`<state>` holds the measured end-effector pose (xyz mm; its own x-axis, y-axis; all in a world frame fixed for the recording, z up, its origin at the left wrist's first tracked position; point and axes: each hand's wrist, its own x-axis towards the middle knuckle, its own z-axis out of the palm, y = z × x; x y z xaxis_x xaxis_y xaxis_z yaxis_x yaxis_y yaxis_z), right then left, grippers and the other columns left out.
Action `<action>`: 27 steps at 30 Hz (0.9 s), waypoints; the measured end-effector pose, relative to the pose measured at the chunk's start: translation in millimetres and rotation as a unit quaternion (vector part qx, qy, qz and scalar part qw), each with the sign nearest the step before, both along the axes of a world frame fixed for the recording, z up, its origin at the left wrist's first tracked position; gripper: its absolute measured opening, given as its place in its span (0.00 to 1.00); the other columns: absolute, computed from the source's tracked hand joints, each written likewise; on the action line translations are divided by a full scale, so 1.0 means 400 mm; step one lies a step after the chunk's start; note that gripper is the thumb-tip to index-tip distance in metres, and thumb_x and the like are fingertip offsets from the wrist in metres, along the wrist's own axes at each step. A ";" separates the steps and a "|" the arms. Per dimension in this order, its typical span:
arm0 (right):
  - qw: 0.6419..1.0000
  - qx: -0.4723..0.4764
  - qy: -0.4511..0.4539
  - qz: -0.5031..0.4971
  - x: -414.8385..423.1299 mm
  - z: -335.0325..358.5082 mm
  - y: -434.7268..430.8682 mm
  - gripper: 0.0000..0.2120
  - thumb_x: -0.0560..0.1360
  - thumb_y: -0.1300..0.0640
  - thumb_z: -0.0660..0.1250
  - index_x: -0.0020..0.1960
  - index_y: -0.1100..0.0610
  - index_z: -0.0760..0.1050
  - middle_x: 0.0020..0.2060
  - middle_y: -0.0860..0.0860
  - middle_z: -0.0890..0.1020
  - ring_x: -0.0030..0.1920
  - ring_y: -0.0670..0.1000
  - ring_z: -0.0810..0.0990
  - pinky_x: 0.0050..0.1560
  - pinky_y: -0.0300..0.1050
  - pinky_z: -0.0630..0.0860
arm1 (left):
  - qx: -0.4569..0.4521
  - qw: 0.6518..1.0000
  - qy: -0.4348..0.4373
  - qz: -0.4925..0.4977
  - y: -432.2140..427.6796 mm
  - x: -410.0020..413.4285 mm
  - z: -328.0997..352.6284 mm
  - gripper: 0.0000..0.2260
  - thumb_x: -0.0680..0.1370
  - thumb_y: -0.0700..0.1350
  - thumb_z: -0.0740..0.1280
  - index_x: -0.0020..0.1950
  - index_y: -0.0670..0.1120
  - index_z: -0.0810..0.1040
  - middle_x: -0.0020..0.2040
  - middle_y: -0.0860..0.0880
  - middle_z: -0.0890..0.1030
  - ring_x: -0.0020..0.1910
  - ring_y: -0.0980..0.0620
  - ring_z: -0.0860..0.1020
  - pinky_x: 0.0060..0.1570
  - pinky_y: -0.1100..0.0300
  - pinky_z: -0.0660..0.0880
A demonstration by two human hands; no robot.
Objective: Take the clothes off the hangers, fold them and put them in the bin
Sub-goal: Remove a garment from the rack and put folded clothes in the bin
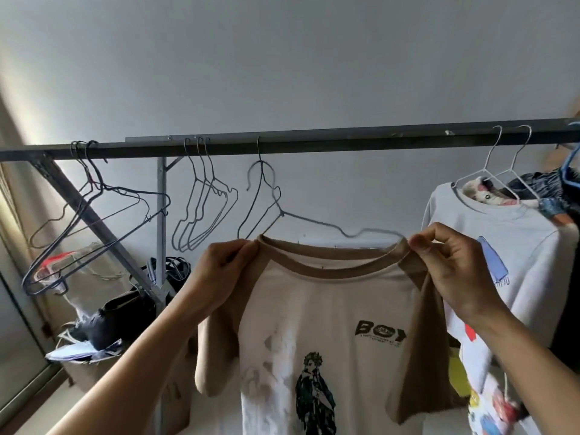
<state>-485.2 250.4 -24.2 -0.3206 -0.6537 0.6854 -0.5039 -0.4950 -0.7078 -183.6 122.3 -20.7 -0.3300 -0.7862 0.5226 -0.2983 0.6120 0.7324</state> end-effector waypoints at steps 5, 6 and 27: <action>0.999 0.041 0.006 -0.016 0.030 -0.023 -0.019 0.17 0.78 0.46 0.63 0.37 0.56 0.73 0.25 0.50 0.72 0.28 0.42 0.68 0.29 0.32 0.66 | 0.040 0.998 0.024 0.030 0.002 0.012 -0.008 0.16 0.82 0.52 0.62 0.42 0.46 0.82 0.34 0.43 0.80 0.34 0.55 0.73 0.39 0.56 0.68; 0.998 0.055 -0.017 0.009 0.038 -0.022 -0.021 0.16 0.78 0.45 0.60 0.37 0.54 0.72 0.25 0.48 0.71 0.27 0.42 0.67 0.28 0.32 0.65 | 0.033 0.999 0.010 0.029 0.009 0.008 -0.005 0.15 0.82 0.51 0.61 0.40 0.49 0.82 0.32 0.49 0.80 0.33 0.57 0.73 0.37 0.57 0.68; 0.957 0.094 0.262 -0.084 0.105 0.037 -0.092 0.06 0.79 0.49 0.62 0.49 0.47 0.78 0.42 0.41 0.83 0.47 0.50 0.82 0.47 0.50 0.78 | 0.078 0.994 0.080 0.019 0.041 -0.033 -0.007 0.07 0.73 0.45 0.75 0.36 0.46 0.82 0.29 0.53 0.81 0.28 0.60 0.76 0.30 0.66 0.72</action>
<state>-443.2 213.7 -9.3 -0.0778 -0.7510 0.6557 -0.8752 -0.2635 -0.4056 -196.8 138.5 -23.6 -0.2208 -0.8725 0.4359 -0.1923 0.4771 0.8575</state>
